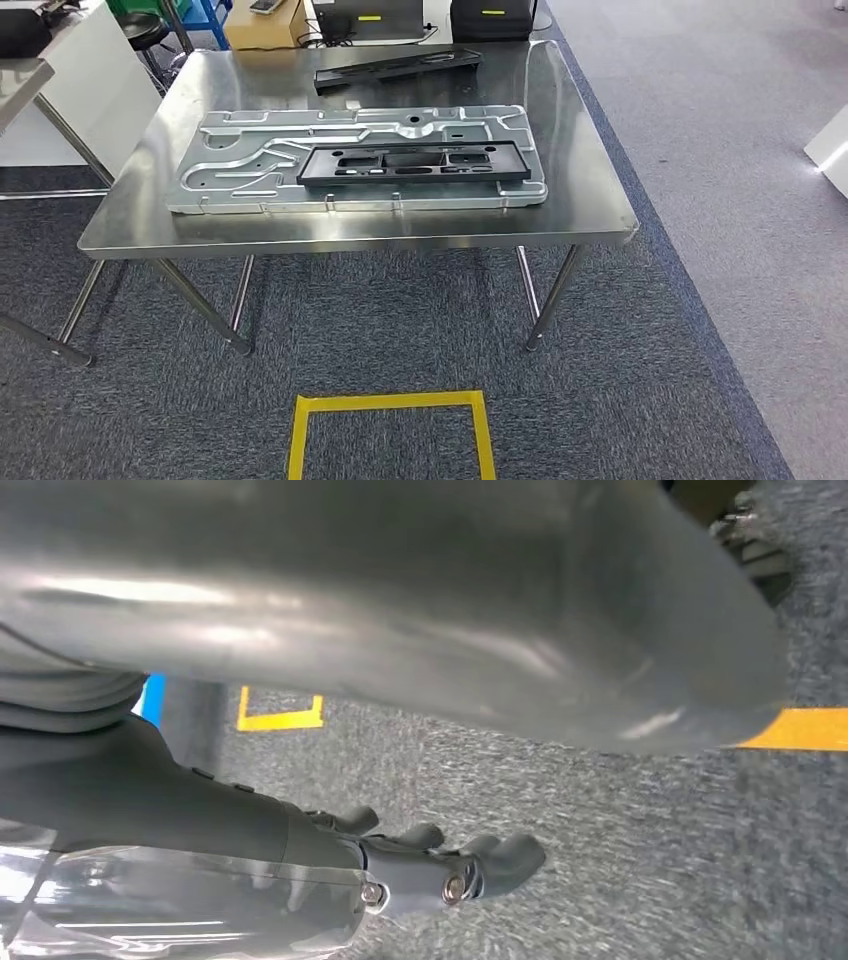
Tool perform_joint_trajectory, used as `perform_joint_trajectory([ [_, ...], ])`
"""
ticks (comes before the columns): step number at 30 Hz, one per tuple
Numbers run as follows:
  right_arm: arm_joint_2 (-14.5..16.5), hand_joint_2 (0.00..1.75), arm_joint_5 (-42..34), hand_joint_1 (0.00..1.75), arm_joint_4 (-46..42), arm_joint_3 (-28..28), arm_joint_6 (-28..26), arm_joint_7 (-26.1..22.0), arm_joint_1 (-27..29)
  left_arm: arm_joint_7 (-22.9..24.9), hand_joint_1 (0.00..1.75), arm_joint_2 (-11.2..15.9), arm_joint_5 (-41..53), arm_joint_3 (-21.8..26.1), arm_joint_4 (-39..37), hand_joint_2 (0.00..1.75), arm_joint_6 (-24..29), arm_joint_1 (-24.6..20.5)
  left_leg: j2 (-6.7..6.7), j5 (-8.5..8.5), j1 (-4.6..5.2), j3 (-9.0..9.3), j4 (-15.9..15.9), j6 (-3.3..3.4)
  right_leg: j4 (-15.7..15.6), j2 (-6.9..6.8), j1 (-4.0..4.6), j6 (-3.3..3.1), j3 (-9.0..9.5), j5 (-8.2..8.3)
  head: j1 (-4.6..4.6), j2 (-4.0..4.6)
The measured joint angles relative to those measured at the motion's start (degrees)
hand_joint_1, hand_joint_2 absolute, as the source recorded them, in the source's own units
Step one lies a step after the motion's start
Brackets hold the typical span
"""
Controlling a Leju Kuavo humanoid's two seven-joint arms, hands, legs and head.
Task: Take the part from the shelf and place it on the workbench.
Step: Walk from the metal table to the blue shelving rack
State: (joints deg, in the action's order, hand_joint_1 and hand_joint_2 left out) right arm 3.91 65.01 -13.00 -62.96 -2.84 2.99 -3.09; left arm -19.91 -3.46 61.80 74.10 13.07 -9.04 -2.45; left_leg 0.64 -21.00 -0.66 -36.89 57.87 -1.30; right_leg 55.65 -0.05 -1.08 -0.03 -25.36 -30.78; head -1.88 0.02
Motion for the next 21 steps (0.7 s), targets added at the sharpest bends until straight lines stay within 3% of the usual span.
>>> perform_joint_trajectory([
  [1, 0.1, 0.0, 0.0, 0.0, 0.1, 0.0, 0.1, 0.0, -0.1, 0.0, 0.0, 0.0, 0.0, 0.0, 0.0, 0.0, 0.1, 0.1, -0.06, -1.99, -0.15, -0.61, 1.4, -0.25, 0.0, -0.18, -0.01, -0.53, -0.71, 0.73, 0.0, 0.0],
  [2, 0.2, 0.0, 0.0, 0.0, 0.2, 0.0, 0.2, 0.0, -0.1, 0.0, 0.0, -0.1, 0.1, 0.0, 0.0, 0.0, 0.2, 0.2, -0.12, -5.07, -0.25, -1.47, 4.1, -0.45, -0.1, -0.35, 0.0, -0.92, -1.59, 1.52, 0.0, 0.0],
  [4, 0.3, 0.0, 0.0, 0.0, 0.3, 0.0, 0.2, 0.0, -0.1, 0.0, 0.0, -0.1, 0.2, 0.0, 0.0, 0.0, 0.7, 0.2, -0.14, -11.06, -0.3, -3.01, 11.5, -0.75, 0.1, -0.47, 0.27, -1.23, -3.51, 2.98, -0.02, 0.0],
  [5, 0.4, 0.0, 0.0, 0.0, 0.4, -0.1, 0.1, 0.0, -0.1, 0.0, 0.0, -0.1, 0.3, 0.0, 0.0, 0.0, 0.9, 0.2, -0.14, -12.29, -0.3, -3.2, 14.6, -0.83, 0.2, -0.5, 0.43, -1.26, -4.54, 3.7, -0.02, 0.0],
  [6, 0.5, 0.0, 0.0, 0.0, 0.4, -0.2, 0.0, -0.1, 0.0, -0.1, 0.0, -0.1, 0.4, 0.0, 0.0, 0.0, 1.1, 0.2, -0.14, -12.02, -0.3, -2.64, 16.4, -0.81, 0.3, -0.52, 0.57, -1.25, -5.55, 4.37, -0.02, 0.0],
  [7, 0.6, 0.0, 0.0, 0.0, 0.5, -0.2, -0.2, -0.3, 0.0, -0.1, 0.0, -0.1, 0.6, 0.0, 0.0, 0.0, 1.4, 0.2, -0.15, -10.68, -0.29, -1.16, 16.2, -0.66, 0.5, -0.52, 0.7, -1.2, -6.56, 4.99, -0.02, 0.0],
  [9, 0.9, 0.0, 0.0, 0.0, 0.6, -0.4, -0.5, -0.6, -0.1, -0.2, 0.0, -0.1, 0.6, -0.1, 0.0, 0.0, 1.8, 0.1, -0.2, -8.25, -0.14, 4.67, 10.0, 0.0, 1.0, -0.51, 0.87, -0.99, -8.31, 6.09, -0.02, 0.0],
  [11, 1.1, 0.0, -0.1, 0.0, 0.7, -0.5, -0.6, -0.7, -0.2, -0.4, 0.0, 0.0, 0.6, -0.1, 0.0, 0.0, 2.1, -0.1, -0.25, -9.07, 0.23, 10.86, 1.1, 0.9, 1.4, -0.53, 1.04, -0.52, -9.38, 7.14, -0.02, 0.0],
  [12, 1.2, 0.0, -0.1, 0.0, 0.7, -0.5, -0.6, -0.7, -0.2, -0.5, 0.0, 0.0, 0.6, -0.1, 0.0, 0.0, 2.3, -0.3, -0.26, -9.87, 0.46, 12.42, -1.6, 1.32, 1.5, -0.58, 1.03, -0.2, -9.62, 7.68, -0.02, 0.0],
  [14, 1.3, 0.0, -0.2, 0.0, 0.8, -0.7, -0.4, -0.7, -0.1, -0.6, 0.0, 0.1, 0.5, -0.1, 0.0, 0.0, 2.8, -0.3, -0.17, -9.58, 0.59, 12.39, -3.1, 2.14, 1.3, -0.66, 0.92, 0.53, -9.9, 8.74, -0.02, 0.0],
  [15, 1.3, 0.0, -0.2, 0.0, 0.9, -0.8, -0.3, -0.7, -0.1, -0.7, 0.0, 0.1, 0.5, -0.1, 0.0, 0.0, 3.0, -0.3, -0.04, -8.87, 0.53, 11.89, -3.3, 2.62, 1.5, -0.56, 0.84, 0.86, -10.22, 8.41, -0.01, 0.0],
  [16, 1.3, 0.0, -0.3, 0.0, 0.9, -0.8, -0.1, -0.7, -0.1, -0.7, 0.0, 0.2, 0.5, 0.0, 0.0, 0.0, 3.0, -0.3, 0.08, -8.02, 0.44, 11.22, -3.5, 3.11, 2.5, -0.43, 0.78, 1.14, -10.75, 6.91, -0.01, 0.0],
  [19, 1.3, 0.0, -0.6, 0.0, 1.0, -1.0, 0.5, -0.7, 0.0, -0.9, 0.0, 0.4, 0.5, 0.0, 0.0, 0.0, 3.2, -0.4, 0.27, -5.6, 0.46, 8.39, -3.6, 3.89, 11.7, -0.12, 0.45, 1.83, -13.21, -1.78, 0.0, 0.0],
  [20, 1.3, 0.0, -0.6, 0.0, 1.0, -1.0, 0.8, -0.6, 0.0, -0.9, 0.0, 0.4, 0.5, 0.0, 0.0, 0.0, 3.3, -0.4, 0.31, -4.89, 0.52, 7.36, -3.4, 3.85, 15.1, -0.1, 0.34, 2.06, -13.68, -3.31, 0.0, 0.0],
  [21, 1.3, 0.0, -0.7, 0.0, 1.1, -1.1, 1.0, -0.6, 0.0, -1.0, 0.0, 0.4, 0.6, 0.0, 0.0, 0.0, 3.3, -0.4, 0.34, -4.23, 0.54, 6.29, -3.1, 3.75, 17.3, -0.1, 0.24, 2.24, -13.52, -3.38, 0.0, 0.0],
])
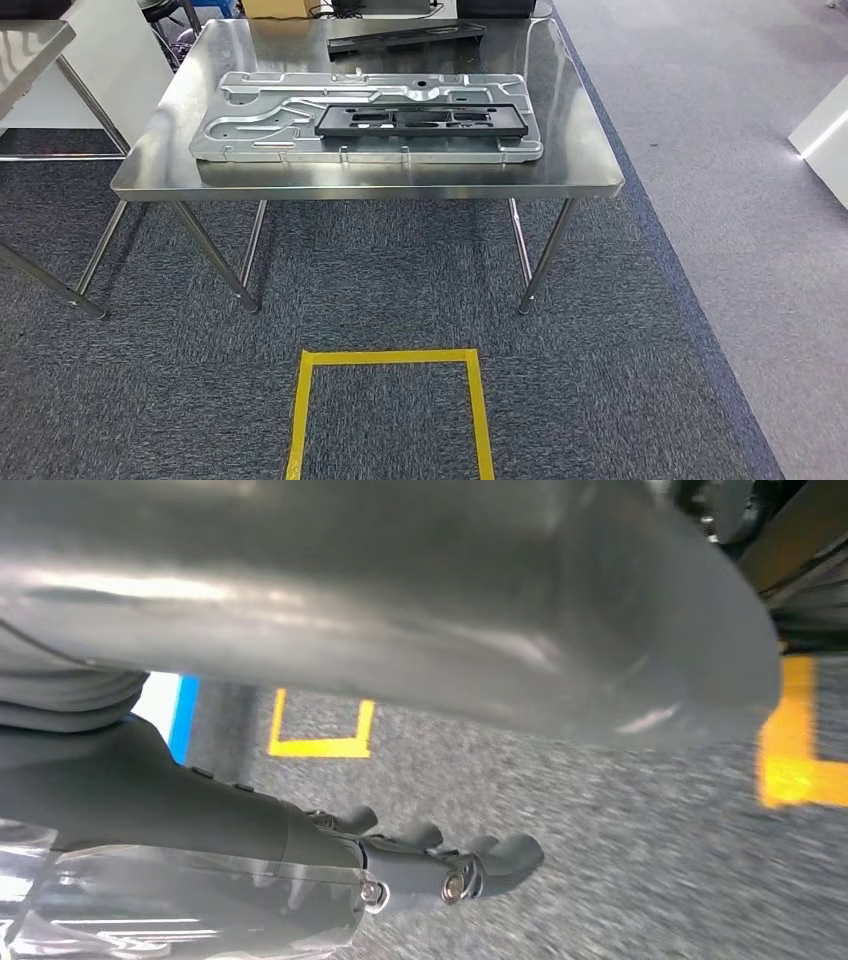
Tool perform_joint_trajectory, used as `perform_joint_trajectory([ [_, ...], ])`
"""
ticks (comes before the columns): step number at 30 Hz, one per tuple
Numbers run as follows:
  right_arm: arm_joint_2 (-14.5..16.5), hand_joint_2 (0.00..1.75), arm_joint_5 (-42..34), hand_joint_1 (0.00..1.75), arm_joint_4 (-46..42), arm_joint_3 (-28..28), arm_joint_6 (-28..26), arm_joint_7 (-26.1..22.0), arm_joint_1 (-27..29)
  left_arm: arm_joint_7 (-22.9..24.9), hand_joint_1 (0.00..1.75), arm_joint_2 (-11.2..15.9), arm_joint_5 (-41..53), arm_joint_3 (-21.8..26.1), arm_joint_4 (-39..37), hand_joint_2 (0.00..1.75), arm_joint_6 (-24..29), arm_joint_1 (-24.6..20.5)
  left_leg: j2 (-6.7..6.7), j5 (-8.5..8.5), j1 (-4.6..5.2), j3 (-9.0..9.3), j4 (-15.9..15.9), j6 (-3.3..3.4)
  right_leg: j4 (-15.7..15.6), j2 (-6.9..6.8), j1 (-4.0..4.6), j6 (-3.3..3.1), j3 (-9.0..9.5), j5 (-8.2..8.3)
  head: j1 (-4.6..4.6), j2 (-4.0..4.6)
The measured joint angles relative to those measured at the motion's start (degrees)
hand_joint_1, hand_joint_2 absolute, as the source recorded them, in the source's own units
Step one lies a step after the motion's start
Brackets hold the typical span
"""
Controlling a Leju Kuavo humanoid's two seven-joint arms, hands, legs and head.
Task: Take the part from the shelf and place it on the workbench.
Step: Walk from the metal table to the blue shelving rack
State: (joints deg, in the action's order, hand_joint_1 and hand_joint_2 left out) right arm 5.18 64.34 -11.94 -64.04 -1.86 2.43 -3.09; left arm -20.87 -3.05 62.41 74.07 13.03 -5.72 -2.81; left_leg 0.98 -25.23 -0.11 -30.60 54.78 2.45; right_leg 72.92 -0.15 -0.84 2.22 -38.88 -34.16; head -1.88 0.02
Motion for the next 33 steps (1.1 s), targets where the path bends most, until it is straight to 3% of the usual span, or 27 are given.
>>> perform_joint_trajectory([
  [1, 0.0, 0.0, -0.1, 0.0, 0.0, 0.0, 0.2, 0.1, 0.0, -0.1, 0.0, 0.0, 0.1, 0.0, 0.0, 0.0, 0.0, 0.0, 0.03, 0.6, -0.02, -1.13, 0.4, -0.15, 0.3, -0.01, -0.11, 0.15, 1.07, 1.12, -0.01, 0.0],
  [3, 0.0, 0.0, -0.3, 0.0, 0.0, -0.1, 0.7, 0.2, -0.2, -0.2, 0.0, 0.0, 0.6, -0.1, 0.0, 0.0, -0.1, -0.1, 0.03, 1.63, -0.08, -3.28, 1.4, -0.56, -5.2, -0.01, -0.36, 0.23, 6.39, 3.82, -0.01, 0.0],
  [5, 0.0, 0.0, -0.5, 0.0, 0.0, -0.2, 1.2, 0.2, -0.4, -0.3, 0.0, 0.0, 1.1, -0.3, 0.0, 0.0, -0.4, -0.2, 0.0, 2.51, 0.01, -4.9, 2.5, -1.18, -13.8, 0.02, -0.31, -0.2, 12.5, 3.45, -0.01, 0.0],
  [6, 0.0, 0.0, -0.6, 0.0, 0.1, -0.2, 1.5, 0.1, -0.4, -0.4, 0.0, 0.0, 1.3, -0.4, 0.0, 0.0, -0.5, -0.2, 0.0, 2.98, 0.03, -5.35, 2.8, -1.54, -16.4, 0.04, -0.16, -0.6, 14.15, 2.74, -0.02, 0.0],
  [7, 0.0, 0.0, -0.6, 0.0, 0.1, -0.3, 1.7, 0.1, -0.5, -0.4, 0.0, 0.0, 1.3, -0.5, 0.0, 0.0, -0.6, -0.2, 0.0, 3.51, 0.03, -5.6, 2.8, -1.92, -17.6, 0.05, 0.05, -1.08, 14.54, 2.44, -0.01, 0.0],
  [9, 0.1, 0.0, -0.5, 0.0, 0.2, -0.3, 1.9, 0.0, -0.4, -0.4, 0.0, 0.1, 1.4, -0.7, 0.0, 0.0, -0.6, -0.3, -0.09, 3.98, -0.16, -5.99, 2.7, -2.65, -17.7, -0.1, 0.08, -2.14, 13.71, 3.38, -0.01, 0.0],
  [10, 0.1, 0.0, -0.5, 0.0, 0.2, -0.3, 2.0, 0.0, -0.5, -0.4, 0.0, 0.1, 1.4, -0.8, 0.0, 0.0, -0.6, -0.2, -0.21, 2.76, -0.28, -6.45, 3.5, -2.99, -17.8, -0.25, 0.02, -2.69, 13.11, 4.08, -0.01, 0.0],
  [12, 0.2, 0.0, -0.4, 0.0, 0.3, -0.3, 2.2, -0.3, -0.5, -0.4, 0.0, 0.1, 1.4, -1.0, 0.0, 0.0, -0.5, -0.2, -0.41, -2.58, -0.55, -8.07, 8.4, -3.6, -17.9, -0.49, -0.02, -3.46, 11.57, 5.46, -0.02, 0.0],
  [13, 0.2, 0.0, -0.3, 0.0, 0.3, -0.3, 2.3, -0.4, -0.5, -0.4, 0.0, 0.1, 1.4, -1.0, 0.0, 0.0, -0.5, -0.3, -0.43, -5.42, -0.59, -9.0, 12.2, -3.86, -17.9, -0.49, 0.05, -3.61, 10.68, 6.05, -0.02, 0.0],
  [14, 0.2, 0.0, -0.2, 0.0, 0.3, -0.3, 2.3, -0.6, -0.5, -0.3, 0.0, 0.2, 1.4, -1.1, 0.0, 0.0, -0.4, -0.3, -0.44, -7.08, -0.62, -9.69, 15.9, -4.07, -17.8, -0.49, 0.12, -3.61, 9.82, 6.6, -0.02, 0.0],
  [15, 0.2, 0.0, -0.1, 0.0, 0.3, -0.3, 2.3, -0.7, -0.5, -0.2, 0.0, 0.2, 1.5, -1.1, 0.0, 0.0, -0.3, -0.4, -0.44, -7.28, -0.62, -9.85, 18.6, -4.19, -17.7, -0.49, 0.15, -3.56, 8.95, 7.14, -0.02, 0.0],
  [16, 0.2, 0.0, 0.0, 0.0, 0.3, -0.3, 2.4, -0.7, -0.5, -0.1, 0.0, 0.3, 1.5, -1.1, 0.0, 0.0, -0.1, -0.4, -0.45, -6.17, -0.62, -9.16, 19.6, -4.21, -17.6, -0.5, 0.17, -3.45, 8.08, 7.73, -0.02, 0.0],
  [17, 0.2, 0.0, 0.0, 0.0, 0.3, -0.3, 2.4, -0.8, -0.5, 0.0, 0.0, 0.3, 1.6, -1.1, 0.0, 0.0, 0.0, -0.4, -0.45, -4.42, -0.62, -7.43, 18.3, -4.12, -17.5, -0.49, 0.17, -3.3, 7.32, 8.28, -0.02, 0.0],
  [18, 0.3, 0.0, 0.0, 0.0, 0.3, -0.3, 2.4, -0.9, -0.5, 0.1, 0.0, 0.3, 1.7, -1.1, 0.0, 0.0, 0.2, -0.5, -0.46, -2.9, -0.62, -4.6, 15.0, -3.92, -17.4, -0.48, 0.17, -3.13, 6.7, 8.77, -0.02, 0.0],
  [19, 0.3, 0.0, 0.0, 0.0, 0.3, -0.3, 2.4, -0.9, -0.6, 0.1, 0.0, 0.4, 1.8, -1.1, 0.0, 0.0, 0.4, -0.5, -0.49, -2.44, -0.54, -1.12, 10.3, -3.63, -17.3, -0.47, 0.24, -2.9, 6.22, 9.18, -0.02, 0.0],
  [21, 0.4, 0.0, 0.1, 0.0, 0.3, -0.3, 2.4, -1.0, -0.6, 0.4, 0.0, 0.5, 1.8, -1.2, 0.0, 0.0, 0.7, -0.7, -0.53, -3.71, -0.31, 4.19, 2.1, -2.89, -17.1, -0.51, 0.39, -2.3, 5.67, 9.9, -0.02, 0.0],
  [22, 0.5, 0.0, 0.1, 0.0, 0.3, -0.3, 2.4, -1.1, -0.6, 0.5, 0.0, 0.6, 1.8, -1.2, 0.0, 0.0, 0.9, -0.7, -0.53, -4.47, -0.16, 5.18, 0.2, -2.55, -17.0, -0.56, 0.44, -1.96, 5.5, 10.22, -0.02, 0.0],
  [24, 0.5, 0.0, 0.1, 0.0, 0.3, -0.3, 2.3, -0.8, -0.7, 1.2, 0.0, 0.6, 1.6, -1.2, 0.0, 0.0, 1.2, -0.7, -0.43, -4.45, -0.21, 5.03, -0.7, -1.76, -16.8, -0.55, 0.4, -1.3, 5.29, 10.55, -0.02, 0.0],
  [25, 0.5, 0.0, 0.1, 0.0, 0.3, -0.3, 2.2, -0.6, -0.7, 1.6, 0.0, 0.6, 1.4, -1.2, 0.0, 0.0, 1.4, -0.7, -0.37, -4.14, -0.29, 4.87, -0.8, -1.3, -16.1, -0.47, 0.34, -1.03, 4.95, 9.91, -0.02, 0.0],
  [27, 0.5, 0.0, -0.2, 0.0, 0.3, -0.4, 2.0, -0.2, -0.7, 2.3, 0.0, 0.6, 1.1, -1.2, 0.0, 0.0, 1.7, -0.7, -0.2, -3.53, -0.38, 4.46, -0.9, -0.5, -11.1, -0.22, 0.18, -0.62, 2.9, 6.49, -0.01, 0.0],
  [29, 0.5, 0.87, -0.5, 0.0, 0.3, -0.4, 2.1, 0.3, -0.6, 2.7, 0.0, 0.7, 0.9, -1.1, 0.0, 0.0, 2.1, -0.7, -0.16, -3.19, -0.17, 3.84, -0.8, -0.15, -3.0, -0.09, 0.1, -0.33, -0.41, 2.27, -0.01, 0.0],
  [30, 0.5, 1.31, -0.5, 0.0, 0.4, -0.4, 2.2, 0.5, -0.6, 2.9, 0.0, 0.7, 0.9, -1.1, 0.0, 0.0, 2.4, -0.6, -0.14, -3.08, -0.06, 3.56, -0.6, -0.11, -0.3, -0.08, 0.08, -0.26, -1.38, 1.31, -0.01, 0.0],
  [31, 0.5, 1.75, -0.6, 0.0, 0.4, -0.4, 2.2, 0.7, -0.6, 3.1, 0.0, 0.7, 0.9, -1.1, 0.0, 0.0, 2.6, -0.6, -0.15, -3.03, 0.03, 3.34, -0.4, -0.11, 0.3, -0.09, 0.07, -0.28, -1.28, 1.47, -0.01, 0.0],
  [33, 0.5, 1.75, -0.5, 0.0, 0.4, -0.4, 2.4, 1.1, -0.6, 3.4, 0.0, 0.7, 0.8, -1.0, 0.0, 0.0, 2.9, -0.6, -0.2, -3.09, 0.12, 3.2, 0.1, -0.22, -5.2, -0.09, 0.12, -0.64, 2.27, 4.5, -0.01, 0.0],
])
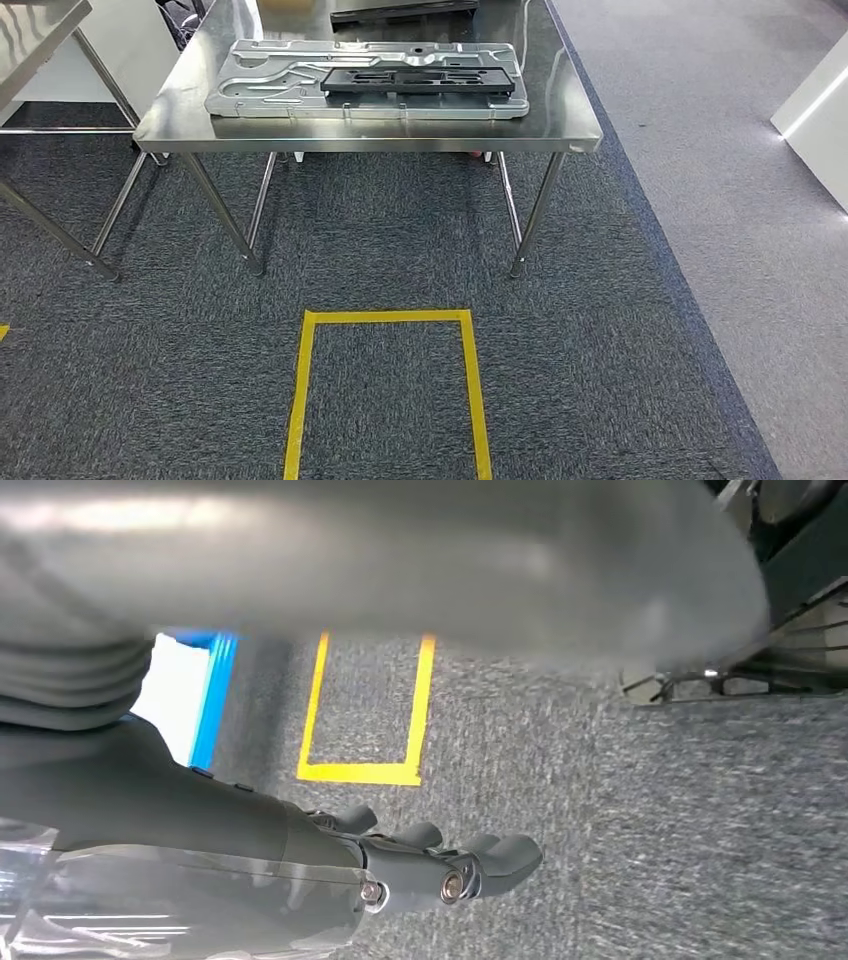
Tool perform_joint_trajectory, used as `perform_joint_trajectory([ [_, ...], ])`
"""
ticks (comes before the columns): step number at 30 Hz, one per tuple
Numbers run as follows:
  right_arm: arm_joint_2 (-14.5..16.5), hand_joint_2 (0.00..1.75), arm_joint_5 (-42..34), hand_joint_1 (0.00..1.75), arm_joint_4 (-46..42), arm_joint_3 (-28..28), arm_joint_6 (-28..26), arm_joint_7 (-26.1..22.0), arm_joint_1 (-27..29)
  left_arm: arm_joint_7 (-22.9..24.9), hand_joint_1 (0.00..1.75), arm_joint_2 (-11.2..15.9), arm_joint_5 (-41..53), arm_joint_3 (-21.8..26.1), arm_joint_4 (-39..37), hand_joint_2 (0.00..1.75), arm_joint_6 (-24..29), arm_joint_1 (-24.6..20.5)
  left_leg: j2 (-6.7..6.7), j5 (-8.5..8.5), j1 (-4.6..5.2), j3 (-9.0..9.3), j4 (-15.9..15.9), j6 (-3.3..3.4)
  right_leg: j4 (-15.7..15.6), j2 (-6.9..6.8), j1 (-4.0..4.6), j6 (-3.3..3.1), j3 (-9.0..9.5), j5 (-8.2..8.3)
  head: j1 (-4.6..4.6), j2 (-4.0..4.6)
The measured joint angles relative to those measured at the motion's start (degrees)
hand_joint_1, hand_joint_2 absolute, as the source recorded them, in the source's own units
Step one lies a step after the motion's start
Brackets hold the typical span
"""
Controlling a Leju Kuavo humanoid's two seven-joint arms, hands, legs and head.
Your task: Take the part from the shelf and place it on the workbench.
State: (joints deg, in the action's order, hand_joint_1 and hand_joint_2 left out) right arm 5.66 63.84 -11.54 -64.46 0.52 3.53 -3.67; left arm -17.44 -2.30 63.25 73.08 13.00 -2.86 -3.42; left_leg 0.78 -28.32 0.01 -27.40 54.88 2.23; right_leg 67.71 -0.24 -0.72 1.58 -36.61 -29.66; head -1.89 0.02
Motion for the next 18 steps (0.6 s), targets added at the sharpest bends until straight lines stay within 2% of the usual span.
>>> perform_joint_trajectory([
  [2, 0.0, 1.75, 0.1, 0.0, 0.0, 0.0, 0.1, 0.4, -0.1, 0.2, 0.0, 0.0, 0.0, 0.0, 0.0, 0.0, 0.1, 0.0, -0.05, -0.21, 0.18, -0.2, 0.5, -0.37, -7.7, -0.01, 0.25, -0.71, 4.33, 2.42, 0.0, 0.0],
  [3, 0.0, 1.75, 0.1, 0.0, 0.0, 0.0, 0.1, 0.5, -0.1, 0.3, 0.0, 0.0, 0.0, 0.1, 0.0, 0.0, 0.1, 0.0, -0.04, -0.29, 0.26, -0.37, 0.7, -0.62, -10.0, -0.01, 0.41, -1.02, 5.4, 2.82, -0.01, 0.0],
  [5, 0.0, 1.75, 0.3, 0.0, 0.0, 0.0, 0.0, 0.9, -0.2, 0.3, 0.0, 0.0, 0.0, 0.1, 0.0, 0.0, 0.2, -0.1, 0.0, -0.3, 0.33, -0.63, 0.9, -1.19, -11.0, 0.04, 0.59, -1.46, 5.64, 2.73, -0.01, 0.0],
  [7, 0.1, 1.75, 0.6, 0.0, 0.0, 0.0, 0.0, 1.2, -0.2, 0.2, 0.0, 0.0, 0.1, 0.1, 0.0, 0.0, 0.2, -0.2, -0.09, -0.87, 0.3, -0.84, 1.4, -1.79, -11.4, -0.01, 0.3, -2.06, 5.68, 2.98, -0.01, 0.0],
  [8, 0.1, 1.75, 0.7, 0.0, 0.1, 0.0, 0.0, 1.2, -0.2, 0.1, 0.0, 0.0, 0.1, 0.1, 0.0, 0.0, 0.2, -0.2, -0.18, -1.96, 0.24, -1.47, 2.9, -2.09, -11.6, -0.07, 0.12, -2.41, 5.69, 3.14, -0.01, 0.0],
  [10, 0.2, 1.75, 0.9, 0.0, 0.1, 0.0, 0.0, 1.3, -0.2, -0.2, 0.0, 0.0, 0.1, 0.1, 0.0, 0.0, 0.2, -0.1, -0.33, -5.78, -0.12, -4.5, 9.6, -2.76, -11.8, -0.15, 0.02, -2.98, 5.52, 3.33, -0.01, 0.0],
  [11, 0.2, 1.75, 1.0, 0.0, 0.1, 0.0, 0.0, 1.3, -0.2, -0.3, 0.0, 0.1, 0.0, 0.2, 0.0, 0.44, 0.2, -0.1, -0.35, -7.65, -0.37, -6.4, 13.7, -3.12, -11.8, -0.15, 0.05, -3.11, 5.39, 3.37, -0.01, 0.0],
  [12, 0.2, 1.75, 1.1, 0.0, 0.1, 0.0, 0.1, 1.5, -0.2, -0.5, 0.0, 0.1, 0.0, 0.2, 0.0, 0.87, 0.2, 0.0, -0.37, -8.77, -0.68, -7.86, 16.8, -3.51, -11.8, -0.14, 0.05, -3.18, 5.3, 3.39, -0.01, 0.0],
  [13, 0.2, 1.75, 1.1, 0.0, 0.1, 0.0, 0.2, 1.7, -0.1, -0.6, 0.0, 0.1, -0.1, 0.2, 0.0, 1.31, 0.2, 0.0, -0.37, -8.76, -1.02, -8.42, 18.2, -3.92, -11.7, -0.13, 0.0, -3.17, 5.25, 3.4, -0.01, 0.0],
  [14, 0.2, 1.31, 1.2, 0.0, 0.1, 0.0, 0.3, 1.9, -0.1, -0.6, 0.0, 0.1, -0.2, 0.3, 0.0, 1.75, 0.3, 0.0, -0.36, -7.55, -1.42, -7.81, 17.0, -4.35, -11.5, -0.1, -0.09, -3.11, 5.22, 3.37, -0.01, 0.0],
  [16, 0.2, 0.44, 1.2, 0.0, 0.2, 0.0, 0.4, 2.2, -0.1, -0.7, 0.0, 0.1, -0.5, 0.5, 0.0, 1.75, 0.5, 0.0, -0.37, -3.56, -2.36, -3.99, 9.4, -5.38, -10.7, 0.0, -0.27, -2.7, 5.04, 3.09, -0.01, 0.0],
  [17, 0.2, 0.44, 1.2, 0.0, 0.2, 0.0, 0.4, 2.2, -0.2, -0.8, 0.0, 0.2, -0.7, 0.7, 0.0, 1.75, 0.6, -0.1, -0.55, -2.24, -2.58, -2.18, 5.7, -5.66, -10.1, 0.12, -0.24, -2.31, 4.81, 2.78, -0.01, 0.0],
  [18, 0.2, 0.58, 1.2, 0.0, 0.2, 0.0, 0.4, 2.1, -0.2, -0.8, 0.0, 0.2, -0.8, 0.8, -0.1, 1.75, 0.7, -0.1, -0.62, -1.56, -2.74, -1.12, 3.5, -5.86, -9.7, 0.16, -0.22, -2.11, 4.69, 2.62, -0.01, 0.0],
])
